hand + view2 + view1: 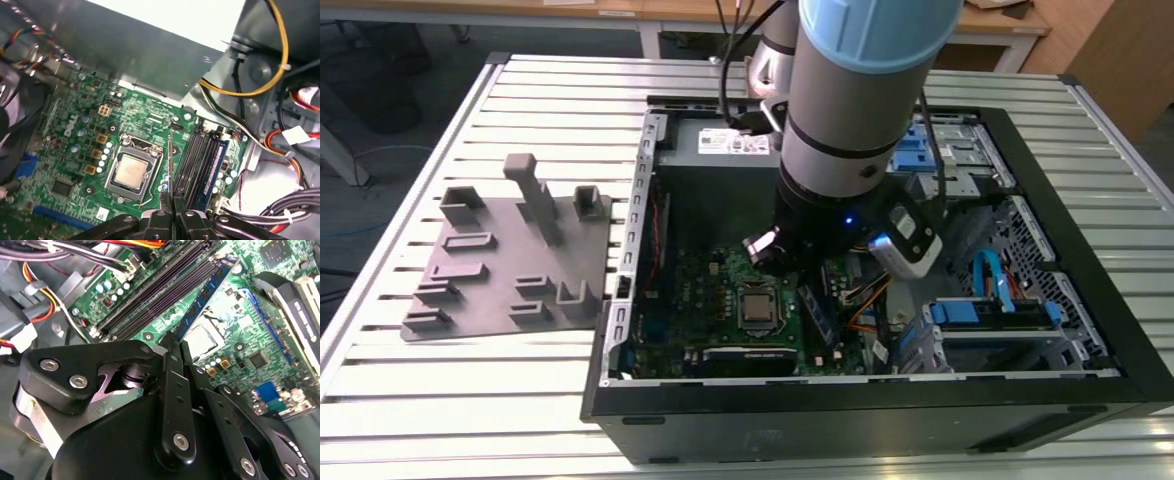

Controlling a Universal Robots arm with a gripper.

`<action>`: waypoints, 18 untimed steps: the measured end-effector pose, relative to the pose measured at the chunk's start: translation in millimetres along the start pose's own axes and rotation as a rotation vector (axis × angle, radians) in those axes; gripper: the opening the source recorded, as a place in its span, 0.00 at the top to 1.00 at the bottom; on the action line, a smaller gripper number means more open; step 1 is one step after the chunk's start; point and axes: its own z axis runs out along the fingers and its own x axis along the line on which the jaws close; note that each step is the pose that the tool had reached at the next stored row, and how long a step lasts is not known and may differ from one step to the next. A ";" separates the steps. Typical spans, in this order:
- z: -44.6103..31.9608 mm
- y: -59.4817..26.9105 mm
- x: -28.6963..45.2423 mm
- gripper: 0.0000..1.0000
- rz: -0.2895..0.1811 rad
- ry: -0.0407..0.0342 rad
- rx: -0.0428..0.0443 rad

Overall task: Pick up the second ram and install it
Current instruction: 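Insert the second ram into the second slot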

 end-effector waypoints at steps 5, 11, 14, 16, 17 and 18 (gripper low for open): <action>0.4 0.0 0.0 0.89 0.061 -0.0040 0.0029; 0.8 0.0 0.0 0.89 0.122 -0.0082 0.0055; 1.0 -0.1 0.0 0.89 0.150 -0.0101 0.0069; 1.2 -0.1 0.0 0.89 0.169 -0.0114 0.0077; 1.2 -0.1 0.1 0.89 0.178 -0.0120 0.0082; 1.3 -0.1 0.0 0.89 0.188 -0.0126 0.0086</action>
